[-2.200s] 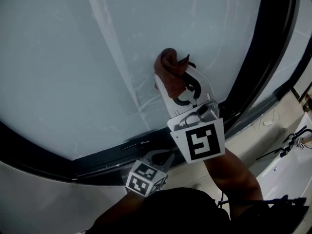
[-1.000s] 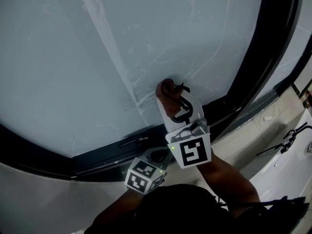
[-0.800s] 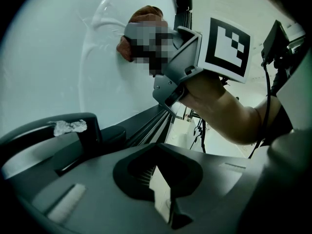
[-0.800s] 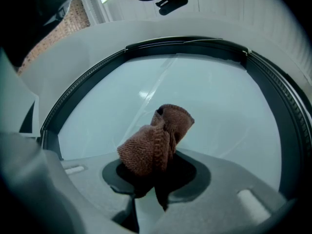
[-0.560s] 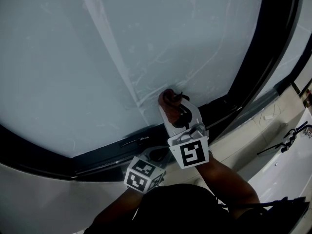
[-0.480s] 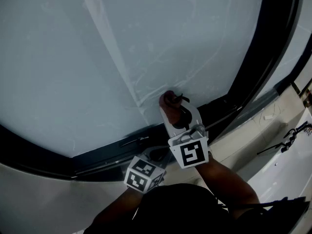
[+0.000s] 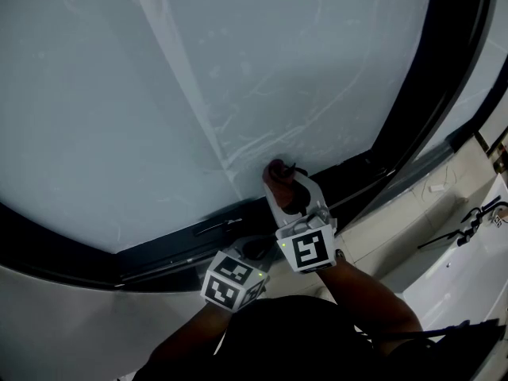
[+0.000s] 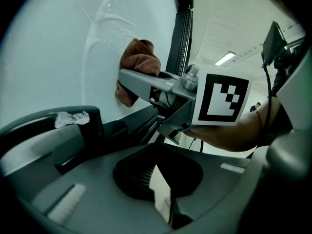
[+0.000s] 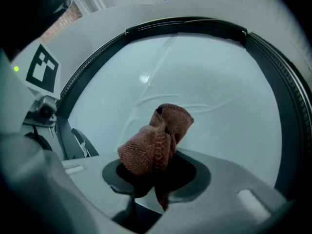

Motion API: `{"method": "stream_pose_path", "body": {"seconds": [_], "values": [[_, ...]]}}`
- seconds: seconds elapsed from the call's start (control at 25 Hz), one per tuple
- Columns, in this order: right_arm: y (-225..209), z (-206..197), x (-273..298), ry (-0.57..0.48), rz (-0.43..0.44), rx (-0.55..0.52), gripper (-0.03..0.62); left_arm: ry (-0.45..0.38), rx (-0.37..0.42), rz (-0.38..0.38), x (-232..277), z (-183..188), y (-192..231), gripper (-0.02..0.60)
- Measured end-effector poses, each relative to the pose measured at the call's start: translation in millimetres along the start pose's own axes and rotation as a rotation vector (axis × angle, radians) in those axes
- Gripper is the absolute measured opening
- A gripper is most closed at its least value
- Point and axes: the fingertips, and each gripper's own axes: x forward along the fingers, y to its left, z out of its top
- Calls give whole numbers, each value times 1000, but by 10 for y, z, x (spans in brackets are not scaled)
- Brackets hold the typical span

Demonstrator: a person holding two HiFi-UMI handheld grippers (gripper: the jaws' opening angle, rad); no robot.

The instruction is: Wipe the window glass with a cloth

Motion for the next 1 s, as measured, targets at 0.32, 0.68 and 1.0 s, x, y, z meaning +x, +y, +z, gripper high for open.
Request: {"method": "stream_pose_path", "body": {"seconds": [0.32,0.68,1.0], "values": [[101,-272,-13,62,22,15,109,15,-20,-5,9,-53,12,17],[173,-445,-17,116,24,22,109,14,-14,-23,10,-77,34,17],[239,-561,-12,175,32,-1,109,17,-5,-65,25,-82,14,17]]}}
